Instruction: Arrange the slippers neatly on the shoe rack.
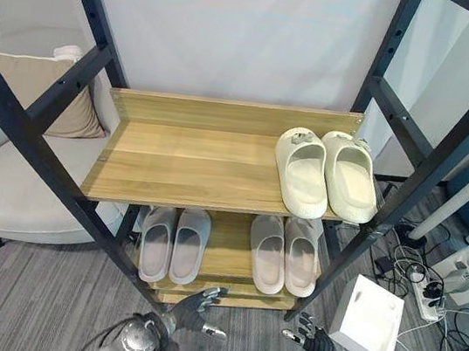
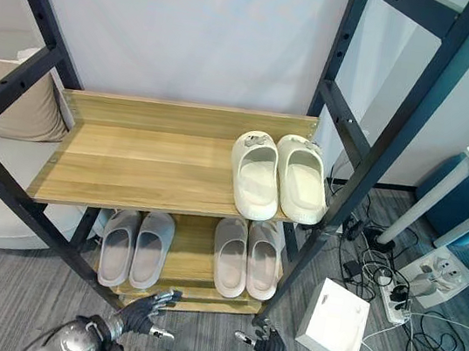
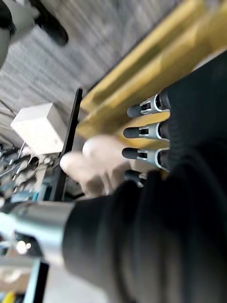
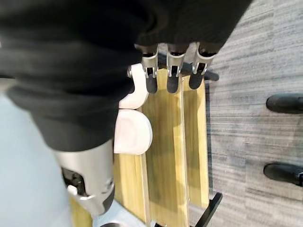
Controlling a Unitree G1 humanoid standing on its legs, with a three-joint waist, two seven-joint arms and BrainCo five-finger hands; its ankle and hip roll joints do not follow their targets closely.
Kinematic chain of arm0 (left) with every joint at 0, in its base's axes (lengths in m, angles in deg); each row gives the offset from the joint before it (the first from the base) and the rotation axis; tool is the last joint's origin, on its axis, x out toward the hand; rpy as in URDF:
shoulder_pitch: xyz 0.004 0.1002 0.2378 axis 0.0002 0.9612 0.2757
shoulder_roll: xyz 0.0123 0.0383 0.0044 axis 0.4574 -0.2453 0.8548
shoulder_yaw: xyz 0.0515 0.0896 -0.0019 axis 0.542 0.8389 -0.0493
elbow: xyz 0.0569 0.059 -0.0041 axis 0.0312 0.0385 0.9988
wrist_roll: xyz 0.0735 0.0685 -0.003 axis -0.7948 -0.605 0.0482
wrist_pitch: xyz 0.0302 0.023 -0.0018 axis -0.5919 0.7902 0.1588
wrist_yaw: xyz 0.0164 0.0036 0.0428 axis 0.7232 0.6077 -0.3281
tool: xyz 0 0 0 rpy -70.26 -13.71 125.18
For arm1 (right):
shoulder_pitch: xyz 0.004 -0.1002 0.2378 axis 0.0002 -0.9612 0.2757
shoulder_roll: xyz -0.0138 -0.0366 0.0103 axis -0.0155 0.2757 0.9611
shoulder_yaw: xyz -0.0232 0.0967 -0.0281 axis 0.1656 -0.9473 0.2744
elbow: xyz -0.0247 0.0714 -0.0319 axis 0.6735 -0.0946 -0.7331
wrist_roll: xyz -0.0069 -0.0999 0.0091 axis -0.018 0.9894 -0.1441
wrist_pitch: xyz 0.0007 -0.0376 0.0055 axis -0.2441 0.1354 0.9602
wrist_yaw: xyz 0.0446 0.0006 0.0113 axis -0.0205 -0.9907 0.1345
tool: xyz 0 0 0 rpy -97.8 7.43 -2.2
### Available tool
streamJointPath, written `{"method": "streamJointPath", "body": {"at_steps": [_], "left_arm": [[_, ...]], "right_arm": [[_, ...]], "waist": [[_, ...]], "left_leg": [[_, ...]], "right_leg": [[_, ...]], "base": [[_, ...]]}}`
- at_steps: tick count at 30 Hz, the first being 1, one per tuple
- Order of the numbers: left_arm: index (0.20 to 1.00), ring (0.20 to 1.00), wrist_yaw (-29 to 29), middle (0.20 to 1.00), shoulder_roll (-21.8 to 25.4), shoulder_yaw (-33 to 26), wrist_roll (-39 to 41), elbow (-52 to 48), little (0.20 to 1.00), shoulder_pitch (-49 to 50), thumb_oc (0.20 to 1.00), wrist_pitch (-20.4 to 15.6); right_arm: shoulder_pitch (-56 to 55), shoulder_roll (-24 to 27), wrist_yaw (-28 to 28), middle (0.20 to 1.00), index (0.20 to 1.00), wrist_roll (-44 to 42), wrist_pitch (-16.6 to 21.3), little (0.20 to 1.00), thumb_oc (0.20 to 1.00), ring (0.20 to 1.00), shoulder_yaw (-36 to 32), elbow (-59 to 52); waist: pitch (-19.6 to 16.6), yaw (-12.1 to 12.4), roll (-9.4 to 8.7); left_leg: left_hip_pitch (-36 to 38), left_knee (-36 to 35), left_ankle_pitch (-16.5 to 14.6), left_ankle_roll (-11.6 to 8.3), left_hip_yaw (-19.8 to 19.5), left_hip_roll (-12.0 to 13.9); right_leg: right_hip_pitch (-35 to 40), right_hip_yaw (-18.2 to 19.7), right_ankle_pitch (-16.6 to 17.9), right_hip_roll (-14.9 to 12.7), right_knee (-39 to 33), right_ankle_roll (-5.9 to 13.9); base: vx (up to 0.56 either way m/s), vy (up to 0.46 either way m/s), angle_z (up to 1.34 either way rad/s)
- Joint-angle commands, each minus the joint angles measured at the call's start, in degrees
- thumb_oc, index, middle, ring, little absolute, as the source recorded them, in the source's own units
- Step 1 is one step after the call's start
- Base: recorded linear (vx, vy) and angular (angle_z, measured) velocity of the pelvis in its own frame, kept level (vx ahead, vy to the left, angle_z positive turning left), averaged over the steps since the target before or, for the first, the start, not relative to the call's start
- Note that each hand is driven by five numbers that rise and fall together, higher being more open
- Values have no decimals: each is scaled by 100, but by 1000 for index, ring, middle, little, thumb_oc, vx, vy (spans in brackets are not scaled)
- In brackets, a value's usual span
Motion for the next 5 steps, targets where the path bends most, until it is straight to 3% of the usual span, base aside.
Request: {"method": "streamJointPath", "body": {"at_steps": [1,5], "left_arm": [[1000,1000,-770,1000,-286,-583,213,625,1000,-454,1000,-125],[1000,1000,-1024,1000,-491,-911,556,1048,1000,-472,1000,-143]], "right_arm": [[276,-168,215,1000,1000,-315,256,1000,1000,1000,-234,-3],[283,-217,307,1000,1000,-375,288,1000,1000,1000,-330,102]], "waist": [[129,28,-190],[130,49,-196]], "left_leg": [[370,7,-1030,181,-24,-155],[367,7,-1017,182,-48,-168]], "right_leg": [[312,-282,-929,-22,10,205],[322,-314,-932,-28,10,195]], "base": [[-12,-7,6],[-6,-3,9]]}}
